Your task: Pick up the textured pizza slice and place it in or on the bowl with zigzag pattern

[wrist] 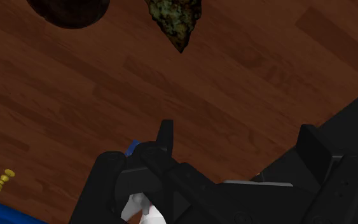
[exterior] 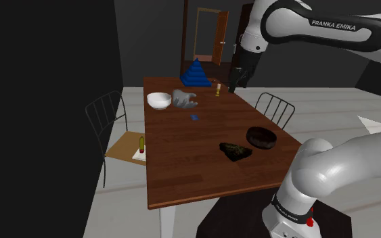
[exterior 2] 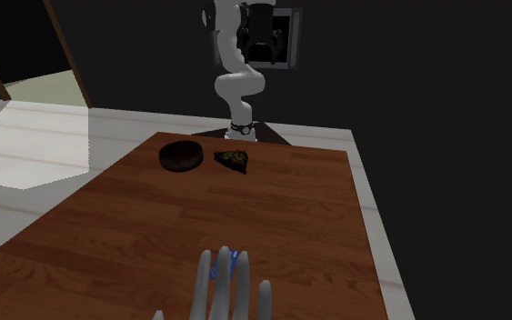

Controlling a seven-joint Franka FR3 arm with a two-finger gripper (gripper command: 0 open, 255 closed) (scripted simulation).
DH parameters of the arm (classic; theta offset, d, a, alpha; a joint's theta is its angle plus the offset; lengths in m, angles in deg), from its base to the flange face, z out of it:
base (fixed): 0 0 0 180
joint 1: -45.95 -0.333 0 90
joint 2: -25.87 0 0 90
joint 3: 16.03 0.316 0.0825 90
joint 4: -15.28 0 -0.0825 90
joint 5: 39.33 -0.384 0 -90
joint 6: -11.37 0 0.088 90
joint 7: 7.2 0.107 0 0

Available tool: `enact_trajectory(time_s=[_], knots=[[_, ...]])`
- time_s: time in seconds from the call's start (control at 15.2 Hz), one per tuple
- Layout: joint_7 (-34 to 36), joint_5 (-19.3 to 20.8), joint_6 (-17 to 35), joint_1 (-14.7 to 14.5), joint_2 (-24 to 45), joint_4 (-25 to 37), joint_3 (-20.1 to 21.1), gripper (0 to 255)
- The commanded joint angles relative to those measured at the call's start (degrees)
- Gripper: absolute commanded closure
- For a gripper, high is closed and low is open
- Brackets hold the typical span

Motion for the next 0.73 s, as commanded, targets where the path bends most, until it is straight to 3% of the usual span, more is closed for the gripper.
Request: enact_trajectory(time_s=[0.0,0.66], knots=[[0.0,0.0,0.0,0.0,0.0,0.0,0.0,0],[-3.52,2.66,14.39,1.15,4.97,-13.82,-5.08,0]])
